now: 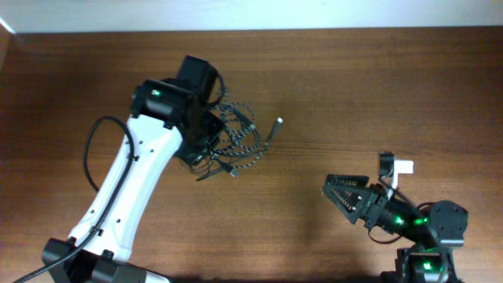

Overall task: Untangle cables
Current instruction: 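Carry the bundle to table center and grasp the black cable with the right gripper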

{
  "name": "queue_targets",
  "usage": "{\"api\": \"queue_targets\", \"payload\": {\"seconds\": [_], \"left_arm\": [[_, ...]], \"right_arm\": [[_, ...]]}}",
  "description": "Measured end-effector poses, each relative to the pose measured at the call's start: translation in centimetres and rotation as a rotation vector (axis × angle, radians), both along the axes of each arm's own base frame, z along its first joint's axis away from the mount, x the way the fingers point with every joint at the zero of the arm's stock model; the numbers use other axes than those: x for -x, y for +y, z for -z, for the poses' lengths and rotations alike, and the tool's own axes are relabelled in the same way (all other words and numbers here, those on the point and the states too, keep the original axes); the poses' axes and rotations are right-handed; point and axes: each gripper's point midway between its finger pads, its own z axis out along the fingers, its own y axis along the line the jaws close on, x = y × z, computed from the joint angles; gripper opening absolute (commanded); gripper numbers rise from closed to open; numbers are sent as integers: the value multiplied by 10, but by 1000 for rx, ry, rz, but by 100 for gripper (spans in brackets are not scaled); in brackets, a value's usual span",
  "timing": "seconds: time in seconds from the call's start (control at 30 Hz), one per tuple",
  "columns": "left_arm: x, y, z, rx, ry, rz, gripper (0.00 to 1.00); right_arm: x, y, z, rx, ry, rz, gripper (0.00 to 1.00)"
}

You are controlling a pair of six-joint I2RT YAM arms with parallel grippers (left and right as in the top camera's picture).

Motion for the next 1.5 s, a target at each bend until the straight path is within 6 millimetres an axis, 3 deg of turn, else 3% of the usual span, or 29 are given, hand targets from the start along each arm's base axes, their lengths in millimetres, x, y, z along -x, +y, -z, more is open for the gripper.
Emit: {"api": "queue_targets", "payload": {"seconds": [0.1,0.2,0.33,0.47,0.53,0.6,0.63,0.67,0.7,0.73,0.8,0.87,0.9,0.93,0.97,1.0,1.07,1.1,1.17,1.2,1.23,1.27,1.3,1.4,1.5], "left_arm": [[-3,-14,-2,-61,-60,140,0],[0,-20,-2,-83,-69,183,0],[-1,-19,-2,-93,-74,188,0],[0,-20,-2,-89,-69,191,0],[2,-23,-1,-87,-67,202,0],[4,-27,-1,-88,-68,219,0],[6,-30,-1,-87,-68,230,0],[8,-34,-1,-90,-70,243,0],[9,-36,-1,-103,-73,254,1],[9,-35,-1,-119,-76,257,5],[11,-26,-1,-166,-71,251,21],[12,-14,-2,-248,-75,257,25],[9,-4,-3,-301,-84,247,31],[3,15,-8,-398,-108,223,44],[-3,32,-13,-472,-126,196,48],[-9,46,-17,-520,-140,162,44],[-13,67,-20,-561,-137,110,22],[-15,80,-22,-577,-132,74,22],[-16,91,-22,-590,-125,42,45],[-17,95,-22,-589,-122,31,69],[-17,96,-22,-590,-121,26,86],[-16,96,-22,-583,-118,27,94],[-16,93,-20,-562,-113,28,99],[-4,67,-6,-398,-45,62,99],[28,51,17,-281,112,104,99]], "right_arm": [[14,28,-5,-81,148,-135,70],[21,51,-6,-111,195,-151,70],[14,73,-5,-161,263,-50,66],[-14,86,12,-211,388,104,60],[-22,96,0,-282,346,93,52],[-26,105,-17,-357,288,57,36],[-28,108,-16,-362,289,51,27],[-32,114,-5,-354,324,45,10],[-34,118,5,-343,358,41,4],[-35,120,10,-325,351,42,4],[-36,121,12,-284,288,45,4],[-33,120,5,-253,184,43,4],[-31,119,0,-239,134,44,4],[-27,115,-10,-223,61,47,4],[-26,113,-9,-181,28,58,4],[-27,108,-1,-122,27,77,4],[-29,96,13,-33,28,115,4],[-31,84,17,9,15,149,4],[-32,68,16,53,-12,192,4],[-32,58,13,67,-27,218,4],[-31,51,19,98,-19,237,4],[-32,45,22,113,-17,253,4],[-32,43,21,116,-23,259,4],[-30,43,19,122,-46,252,4],[-31,42,19,142,-72,256,4]]}}
